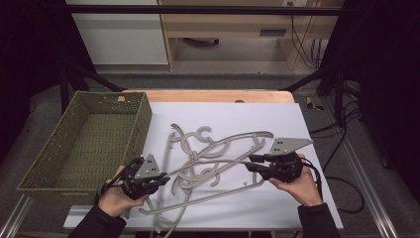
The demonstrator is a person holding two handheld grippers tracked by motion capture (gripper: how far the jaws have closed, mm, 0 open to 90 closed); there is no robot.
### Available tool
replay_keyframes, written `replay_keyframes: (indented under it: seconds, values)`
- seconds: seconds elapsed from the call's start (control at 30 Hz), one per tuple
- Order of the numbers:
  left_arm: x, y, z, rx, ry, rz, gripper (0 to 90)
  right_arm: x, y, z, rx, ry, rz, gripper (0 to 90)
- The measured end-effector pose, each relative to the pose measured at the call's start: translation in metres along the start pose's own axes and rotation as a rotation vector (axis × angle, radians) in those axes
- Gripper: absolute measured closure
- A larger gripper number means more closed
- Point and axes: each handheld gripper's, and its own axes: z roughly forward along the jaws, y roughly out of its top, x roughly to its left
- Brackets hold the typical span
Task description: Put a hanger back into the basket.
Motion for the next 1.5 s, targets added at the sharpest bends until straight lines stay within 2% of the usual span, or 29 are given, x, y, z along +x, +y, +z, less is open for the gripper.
replay_keyframes:
  seconds: [0.07,0.1,0.27,0.4,0.47,0.6,0.63,0.67,0.87,0.9,0.97,1.17,1.5]
  values:
    - [0.001,-0.001,0.001,-0.003,0.012,-0.011,82.4,0.0,0.0,-0.003,-0.036,-0.042,-0.001,56.4]
    - [0.0,-0.001,0.002,-0.023,0.018,-0.036,82.4,0.0,0.0,-0.004,-0.053,-0.059,0.003,53.2]
    - [0.001,0.001,0.001,-0.054,0.057,-0.079,82.4,-0.004,-0.004,-0.01,-0.121,-0.123,0.061,41.9]
    - [0.005,0.001,-0.005,-0.081,0.09,-0.102,82.5,-0.006,-0.013,-0.016,-0.176,-0.166,0.106,35.6]
    - [0.008,0.001,-0.008,-0.093,0.105,-0.111,82.5,-0.006,-0.018,-0.021,-0.205,-0.191,0.128,29.6]
    - [0.013,0.0,-0.014,-0.107,0.135,-0.12,82.6,-0.006,-0.027,-0.026,-0.227,-0.255,0.15,23.4]
    - [0.013,0.001,-0.015,-0.126,0.14,-0.135,82.5,-0.006,-0.029,-0.026,-0.23,-0.261,0.162,22.4]
    - [0.014,0.001,-0.018,-0.12,0.145,-0.123,82.6,-0.007,-0.031,-0.027,-0.229,-0.263,0.167,21.3]
    - [0.02,0.007,-0.034,-0.176,0.172,-0.135,82.6,-0.009,-0.045,-0.025,-0.215,-0.294,0.212,17.5]
    - [0.023,0.009,-0.039,-0.195,0.181,-0.135,82.5,-0.01,-0.046,-0.025,-0.213,-0.3,0.216,16.3]
    - [0.026,0.011,-0.045,-0.197,0.193,-0.14,82.6,-0.01,-0.049,-0.025,-0.208,-0.306,0.232,14.4]
    - [0.043,0.014,-0.066,-0.247,0.233,-0.17,82.6,-0.008,-0.053,-0.027,-0.216,-0.336,0.26,9.1]
    - [0.075,0.006,-0.089,-0.249,0.301,-0.209,82.5,-0.009,-0.058,-0.027,-0.215,-0.355,0.275,6.5]
